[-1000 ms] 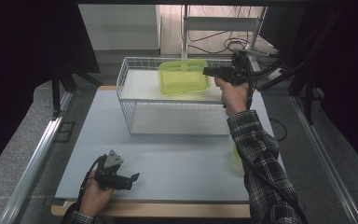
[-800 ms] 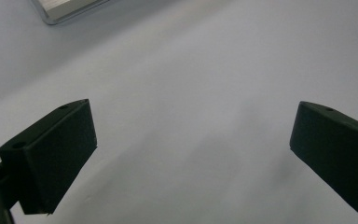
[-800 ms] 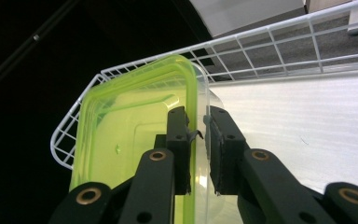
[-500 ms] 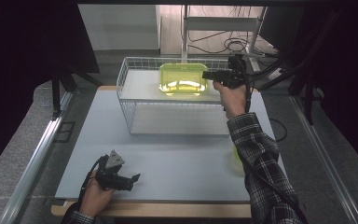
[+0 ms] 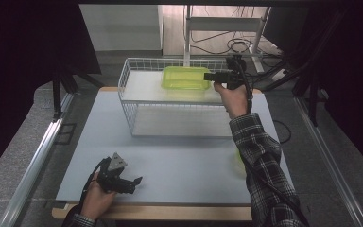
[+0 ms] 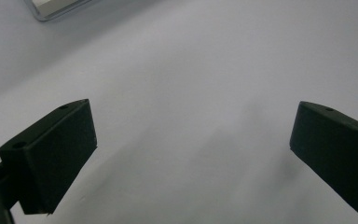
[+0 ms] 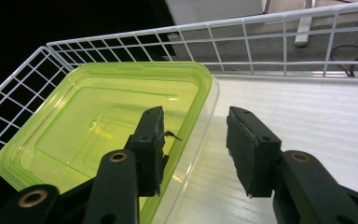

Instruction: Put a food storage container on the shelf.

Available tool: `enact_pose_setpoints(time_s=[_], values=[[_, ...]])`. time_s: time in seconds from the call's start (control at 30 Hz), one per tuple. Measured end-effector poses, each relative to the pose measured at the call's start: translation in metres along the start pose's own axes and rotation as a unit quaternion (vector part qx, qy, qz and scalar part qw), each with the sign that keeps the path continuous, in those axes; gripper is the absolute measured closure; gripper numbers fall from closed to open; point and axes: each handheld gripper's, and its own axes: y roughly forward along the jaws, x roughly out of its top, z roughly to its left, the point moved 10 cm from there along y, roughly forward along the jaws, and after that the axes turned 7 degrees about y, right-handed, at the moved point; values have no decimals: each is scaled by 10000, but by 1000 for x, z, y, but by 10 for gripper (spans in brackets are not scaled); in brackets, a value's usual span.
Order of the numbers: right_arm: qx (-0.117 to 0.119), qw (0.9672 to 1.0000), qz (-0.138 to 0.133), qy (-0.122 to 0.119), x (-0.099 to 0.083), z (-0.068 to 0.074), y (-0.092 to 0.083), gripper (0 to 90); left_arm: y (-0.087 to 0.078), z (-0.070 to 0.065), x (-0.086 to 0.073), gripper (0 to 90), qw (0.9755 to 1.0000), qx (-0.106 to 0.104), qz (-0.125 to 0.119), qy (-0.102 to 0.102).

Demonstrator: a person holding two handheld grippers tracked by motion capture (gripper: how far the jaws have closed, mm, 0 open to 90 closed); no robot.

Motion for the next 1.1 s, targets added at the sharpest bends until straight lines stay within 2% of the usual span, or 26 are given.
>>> enact_pose_setpoints(time_s=[0.17,0.33,0.43,0.57,0.6,0.7,0.8,0.87,1.1], values=[[24,10000,-48,-35,1,1,-3,483,-1,0,1,21,10000,-42,-43,-38],[270,9995,23,-146,-2,6,-13,380,-1,-2,2,50,9999,-82,-64,7],[387,9990,38,-220,-5,10,-18,329,-2,-1,2,51,9999,-106,-94,-35],[453,9981,133,-408,-13,15,-22,270,-4,3,4,49,9995,-101,-234,-176],[461,9978,124,-452,-14,16,-24,260,-5,4,6,49,9991,-109,-341,-230],[527,9969,105,-577,-19,19,-28,222,-5,5,6,47,9986,-162,-397,-303],[539,9964,82,-654,-21,20,-31,198,-4,5,6,47,9989,-146,-379,-242],[573,9956,43,-739,-25,21,-35,162,-4,5,6,48,9995,-40,-308,-88],[564,9927,29,-1067,-37,26,-43,106,-6,7,7,47,9994,42,-305,-163]])
